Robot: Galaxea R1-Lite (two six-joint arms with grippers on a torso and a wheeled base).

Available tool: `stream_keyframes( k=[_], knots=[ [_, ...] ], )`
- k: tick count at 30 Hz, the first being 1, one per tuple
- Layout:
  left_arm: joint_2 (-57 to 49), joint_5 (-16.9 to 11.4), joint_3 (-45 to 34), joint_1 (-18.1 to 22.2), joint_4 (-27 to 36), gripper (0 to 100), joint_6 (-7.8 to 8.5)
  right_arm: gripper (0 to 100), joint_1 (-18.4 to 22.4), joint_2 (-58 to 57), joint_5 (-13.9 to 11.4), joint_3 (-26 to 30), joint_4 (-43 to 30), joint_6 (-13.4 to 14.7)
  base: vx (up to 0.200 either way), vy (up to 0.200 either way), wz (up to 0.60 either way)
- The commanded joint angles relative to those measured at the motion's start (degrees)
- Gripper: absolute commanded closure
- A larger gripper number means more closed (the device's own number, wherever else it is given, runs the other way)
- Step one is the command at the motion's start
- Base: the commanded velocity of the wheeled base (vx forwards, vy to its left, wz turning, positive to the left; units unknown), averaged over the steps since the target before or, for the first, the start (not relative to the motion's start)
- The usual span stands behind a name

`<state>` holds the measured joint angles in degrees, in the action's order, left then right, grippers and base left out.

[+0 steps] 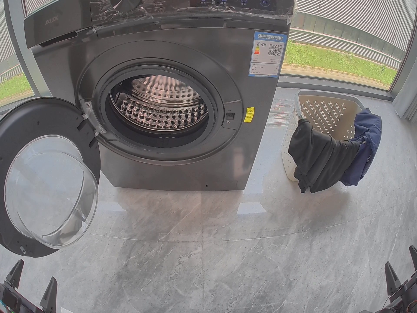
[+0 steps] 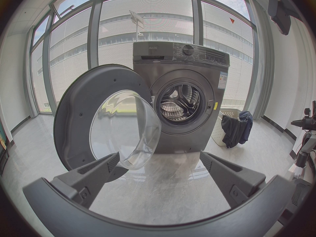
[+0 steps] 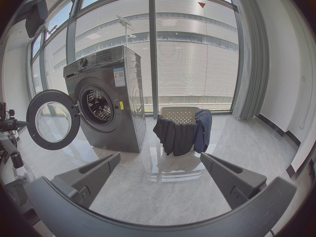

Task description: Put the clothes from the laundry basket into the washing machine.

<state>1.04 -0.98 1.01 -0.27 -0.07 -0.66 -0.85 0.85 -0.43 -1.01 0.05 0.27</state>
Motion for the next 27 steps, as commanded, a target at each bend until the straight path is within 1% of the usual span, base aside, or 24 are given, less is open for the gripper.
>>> stream_keyframes(
  k=[1, 7, 22, 27],
  knots=[
    [-0.95, -0.08, -1.01, 0.00, -0.01, 0, -0.04, 0, -0.03, -0.68, -0.01, 1.01, 0.04, 0.00, 0.000, -0.200, 0.00],
    [-0.95, 0.01, -1.01, 0.00, -0.01, 0, -0.04, 0, -0.03, -0.68, -0.01, 1.01, 0.04, 0.08, 0.000, -0.200, 0.00],
    [-0.95, 0.01, -1.01, 0.00, -0.01, 0, -0.04, 0, -0.03, -0.68, -0.01, 1.01, 0.04, 0.08, 0.000, 0.000, 0.00],
    [-0.95, 0.01, -1.01, 0.00, -0.01, 0, -0.04, 0, -0.03, -0.68, -0.01, 1.01, 0.04, 0.08, 0.000, -0.200, 0.00]
  ],
)
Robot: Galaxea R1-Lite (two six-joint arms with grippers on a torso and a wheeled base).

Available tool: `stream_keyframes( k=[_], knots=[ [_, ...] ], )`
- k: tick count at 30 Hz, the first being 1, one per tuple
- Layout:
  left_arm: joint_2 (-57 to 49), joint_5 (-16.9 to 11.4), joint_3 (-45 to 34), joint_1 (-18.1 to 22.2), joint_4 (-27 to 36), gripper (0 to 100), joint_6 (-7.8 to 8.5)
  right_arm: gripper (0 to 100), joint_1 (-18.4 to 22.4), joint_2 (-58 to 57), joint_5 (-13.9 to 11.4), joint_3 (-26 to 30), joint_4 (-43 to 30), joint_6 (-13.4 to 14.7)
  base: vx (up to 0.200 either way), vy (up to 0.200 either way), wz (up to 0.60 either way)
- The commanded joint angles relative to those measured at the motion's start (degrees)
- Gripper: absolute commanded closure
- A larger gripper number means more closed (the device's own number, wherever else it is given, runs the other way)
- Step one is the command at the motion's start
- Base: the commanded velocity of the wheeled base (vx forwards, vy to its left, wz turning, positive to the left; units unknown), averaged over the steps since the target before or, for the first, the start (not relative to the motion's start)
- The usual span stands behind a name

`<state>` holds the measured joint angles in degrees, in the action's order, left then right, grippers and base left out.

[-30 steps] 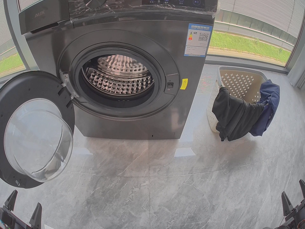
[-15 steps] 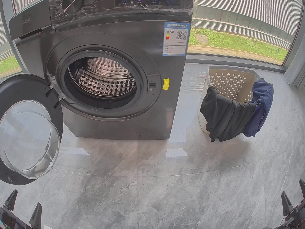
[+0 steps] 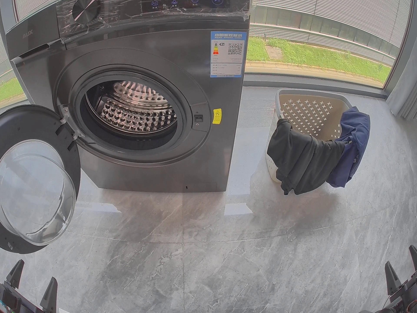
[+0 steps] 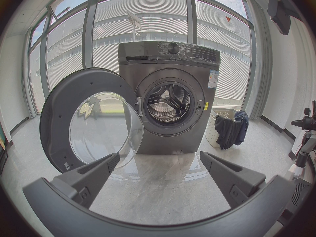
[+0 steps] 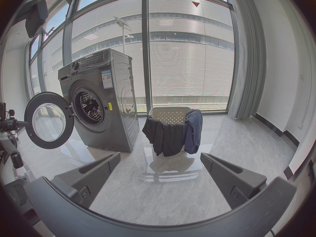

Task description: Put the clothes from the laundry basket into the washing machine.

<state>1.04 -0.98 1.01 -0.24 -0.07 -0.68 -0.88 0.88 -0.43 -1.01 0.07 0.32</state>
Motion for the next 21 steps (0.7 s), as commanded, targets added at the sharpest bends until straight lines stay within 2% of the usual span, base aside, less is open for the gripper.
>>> stream_keyframes(
  k=[1, 21],
  knots=[
    [-0.95, 0.01, -1.01, -0.02, -0.01, 0, -0.02, 0, 0.00, -0.70, -0.01, 1.01, 0.01, -0.05, 0.000, -0.200, 0.00],
    [-0.95, 0.01, -1.01, -0.02, -0.01, 0, -0.02, 0, 0.00, -0.70, -0.01, 1.01, 0.01, 0.03, 0.000, -0.200, 0.00]
  ],
)
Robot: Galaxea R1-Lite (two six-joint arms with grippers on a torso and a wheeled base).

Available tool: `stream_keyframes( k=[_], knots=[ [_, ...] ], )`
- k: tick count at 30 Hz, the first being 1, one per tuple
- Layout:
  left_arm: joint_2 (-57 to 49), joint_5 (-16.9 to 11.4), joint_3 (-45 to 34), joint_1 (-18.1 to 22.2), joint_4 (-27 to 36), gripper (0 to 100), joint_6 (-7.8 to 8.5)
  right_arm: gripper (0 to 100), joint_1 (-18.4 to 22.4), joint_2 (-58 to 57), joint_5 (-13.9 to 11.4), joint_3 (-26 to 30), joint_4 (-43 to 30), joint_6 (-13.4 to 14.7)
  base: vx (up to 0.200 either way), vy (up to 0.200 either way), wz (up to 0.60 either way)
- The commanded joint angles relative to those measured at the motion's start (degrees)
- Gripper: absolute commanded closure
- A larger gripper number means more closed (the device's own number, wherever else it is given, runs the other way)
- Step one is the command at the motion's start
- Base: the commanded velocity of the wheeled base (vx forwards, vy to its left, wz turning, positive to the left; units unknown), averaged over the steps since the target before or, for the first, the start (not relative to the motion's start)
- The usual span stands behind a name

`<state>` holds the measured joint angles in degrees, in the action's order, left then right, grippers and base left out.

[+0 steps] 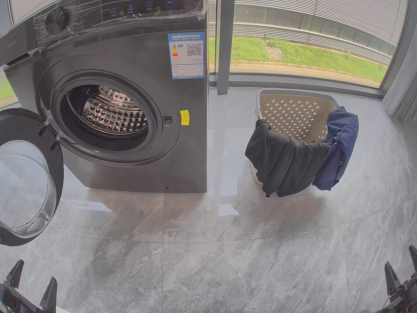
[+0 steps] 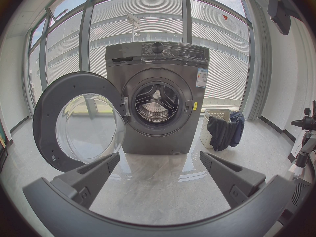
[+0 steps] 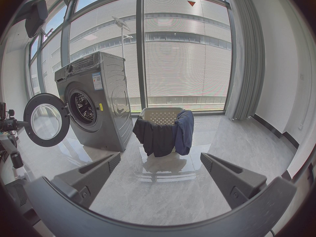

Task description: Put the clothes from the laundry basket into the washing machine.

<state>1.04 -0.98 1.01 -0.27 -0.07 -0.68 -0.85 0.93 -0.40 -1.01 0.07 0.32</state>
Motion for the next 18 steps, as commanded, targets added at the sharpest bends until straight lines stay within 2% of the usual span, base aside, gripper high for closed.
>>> stream_keyframes(
  k=[1, 13, 18],
  knots=[
    [-0.95, 0.01, -1.01, 0.00, -0.01, 0, -0.02, 0, -0.03, -0.75, -0.04, 1.01, 0.01, 0.03, 0.000, -0.200, 0.00],
    [-0.95, 0.01, -1.01, 0.00, -0.01, 0, -0.02, 0, -0.03, -0.75, -0.04, 1.01, 0.01, 0.03, 0.000, -0.200, 0.00],
    [-0.95, 0.01, -1.01, 0.00, -0.01, 0, -0.02, 0, -0.03, -0.75, -0.04, 1.01, 0.01, 0.03, 0.000, 0.000, 0.00]
  ],
)
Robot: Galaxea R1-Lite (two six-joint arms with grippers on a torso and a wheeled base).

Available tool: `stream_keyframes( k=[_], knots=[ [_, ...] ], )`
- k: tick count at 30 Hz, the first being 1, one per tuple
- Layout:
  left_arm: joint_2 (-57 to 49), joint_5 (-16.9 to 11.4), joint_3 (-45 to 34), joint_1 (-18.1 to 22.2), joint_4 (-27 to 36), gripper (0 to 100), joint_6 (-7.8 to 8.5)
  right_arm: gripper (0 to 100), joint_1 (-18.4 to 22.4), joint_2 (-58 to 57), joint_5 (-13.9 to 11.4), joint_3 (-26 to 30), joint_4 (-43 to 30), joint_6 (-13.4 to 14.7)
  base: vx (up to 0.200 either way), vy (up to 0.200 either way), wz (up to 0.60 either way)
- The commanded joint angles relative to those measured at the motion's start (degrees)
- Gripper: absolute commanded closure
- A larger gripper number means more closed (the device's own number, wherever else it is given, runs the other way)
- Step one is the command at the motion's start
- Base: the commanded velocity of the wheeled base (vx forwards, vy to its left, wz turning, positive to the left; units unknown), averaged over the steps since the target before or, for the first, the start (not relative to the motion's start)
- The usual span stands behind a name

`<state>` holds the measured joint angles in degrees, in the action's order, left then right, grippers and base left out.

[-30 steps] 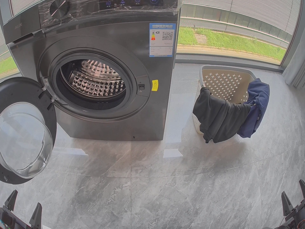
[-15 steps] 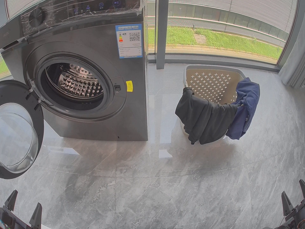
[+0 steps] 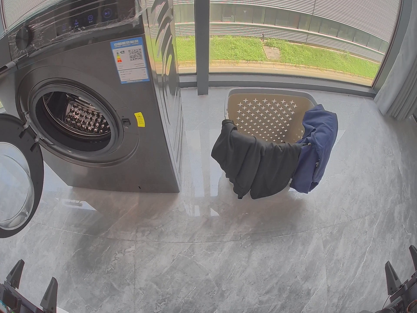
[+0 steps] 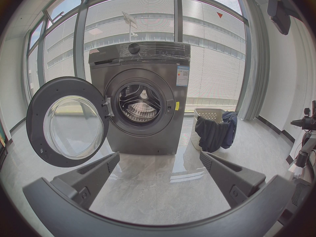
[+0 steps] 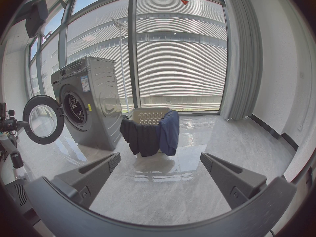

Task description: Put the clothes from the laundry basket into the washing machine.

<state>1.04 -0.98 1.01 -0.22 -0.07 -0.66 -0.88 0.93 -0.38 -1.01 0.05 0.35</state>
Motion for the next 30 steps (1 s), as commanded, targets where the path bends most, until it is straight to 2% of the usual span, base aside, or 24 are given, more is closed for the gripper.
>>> stream_keyframes(
  k=[1, 10, 19, 28, 30],
  knots=[
    [-0.95, 0.01, -1.01, -0.04, -0.01, 0, -0.04, 0, 0.00, -0.75, -0.06, 1.01, 0.04, 0.00, 0.000, 0.000, 0.00],
    [-0.95, -0.08, -1.01, -0.04, -0.01, 0, -0.04, 0, 0.00, -0.75, -0.06, 1.01, 0.04, 0.00, 0.000, 0.000, 0.00],
    [-0.95, -0.08, -1.01, -0.04, -0.01, 0, -0.04, 0, 0.00, -0.75, -0.06, 1.01, 0.04, 0.00, 0.200, 0.000, 0.00],
    [-0.95, -0.08, -1.01, -0.04, -0.01, 0, -0.04, 0, 0.00, -0.75, -0.06, 1.01, 0.04, 0.00, 0.000, 0.000, 0.00],
    [-0.95, -0.08, -1.01, -0.04, -0.01, 0, -0.04, 0, 0.00, -0.75, -0.06, 1.01, 0.04, 0.00, 0.000, -0.200, 0.00]
  ],
)
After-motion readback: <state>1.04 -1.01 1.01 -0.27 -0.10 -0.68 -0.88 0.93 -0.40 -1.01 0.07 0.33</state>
